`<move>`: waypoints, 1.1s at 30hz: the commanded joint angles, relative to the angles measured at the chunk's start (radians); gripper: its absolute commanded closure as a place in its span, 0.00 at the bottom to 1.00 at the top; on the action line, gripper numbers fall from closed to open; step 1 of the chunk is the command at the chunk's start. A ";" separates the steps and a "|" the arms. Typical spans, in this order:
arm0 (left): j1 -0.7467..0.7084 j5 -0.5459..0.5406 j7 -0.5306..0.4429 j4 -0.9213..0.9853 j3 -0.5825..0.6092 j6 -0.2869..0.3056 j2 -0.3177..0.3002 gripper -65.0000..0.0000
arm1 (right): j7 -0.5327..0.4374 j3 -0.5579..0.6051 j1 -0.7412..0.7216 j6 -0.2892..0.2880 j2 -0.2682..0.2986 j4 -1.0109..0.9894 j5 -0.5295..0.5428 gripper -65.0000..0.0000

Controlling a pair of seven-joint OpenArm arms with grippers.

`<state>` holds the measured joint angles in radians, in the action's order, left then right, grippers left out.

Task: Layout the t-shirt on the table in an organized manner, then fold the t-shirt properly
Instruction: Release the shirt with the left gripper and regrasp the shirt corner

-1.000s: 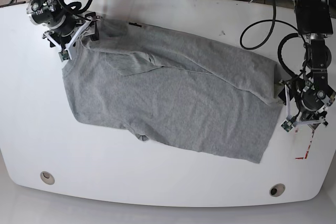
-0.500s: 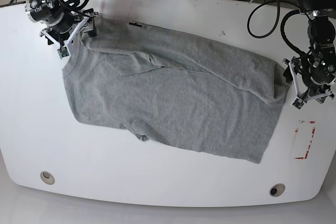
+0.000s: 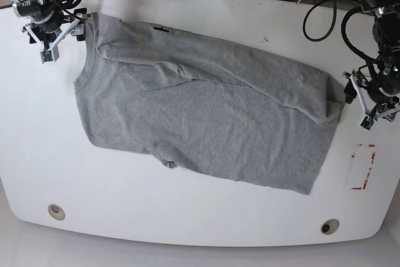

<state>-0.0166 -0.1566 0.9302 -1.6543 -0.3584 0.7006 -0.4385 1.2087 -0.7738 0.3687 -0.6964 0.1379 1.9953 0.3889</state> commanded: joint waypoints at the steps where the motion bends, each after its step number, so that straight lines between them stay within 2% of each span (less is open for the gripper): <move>1: 0.017 -0.008 -0.017 -0.008 -0.009 -0.002 -0.016 0.34 | -0.022 0.000 0.002 -0.002 0.010 -0.012 0.020 0.28; 11: 0.023 -0.008 -0.017 -0.013 -0.011 -0.002 0.002 0.34 | -0.025 0.000 0.000 -0.002 -0.037 -0.115 0.025 0.28; 19: 0.023 -0.008 -0.018 -0.014 -0.011 -0.002 0.004 0.34 | -0.076 0.006 0.005 -0.002 -0.080 -0.167 0.022 0.28; 27: 0.023 -0.008 -0.018 -0.013 -0.011 -0.002 0.004 0.34 | -0.096 0.007 0.000 -0.002 -0.080 -0.247 0.028 0.30; 29: 0.023 -0.005 -0.018 -0.010 -0.011 -0.002 0.004 0.34 | -0.115 0.007 0.000 -0.002 -0.080 -0.264 0.028 0.33; 33: 0.023 -0.004 -0.018 -0.007 -0.011 -0.002 0.004 0.34 | -0.128 0.007 0.003 -0.002 -0.077 -0.278 0.028 0.55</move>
<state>-0.0078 -0.1585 0.9260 -1.6497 -0.3618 0.7006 -0.4164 1.0336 -0.7685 0.3611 -0.6998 0.0612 1.7317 0.4416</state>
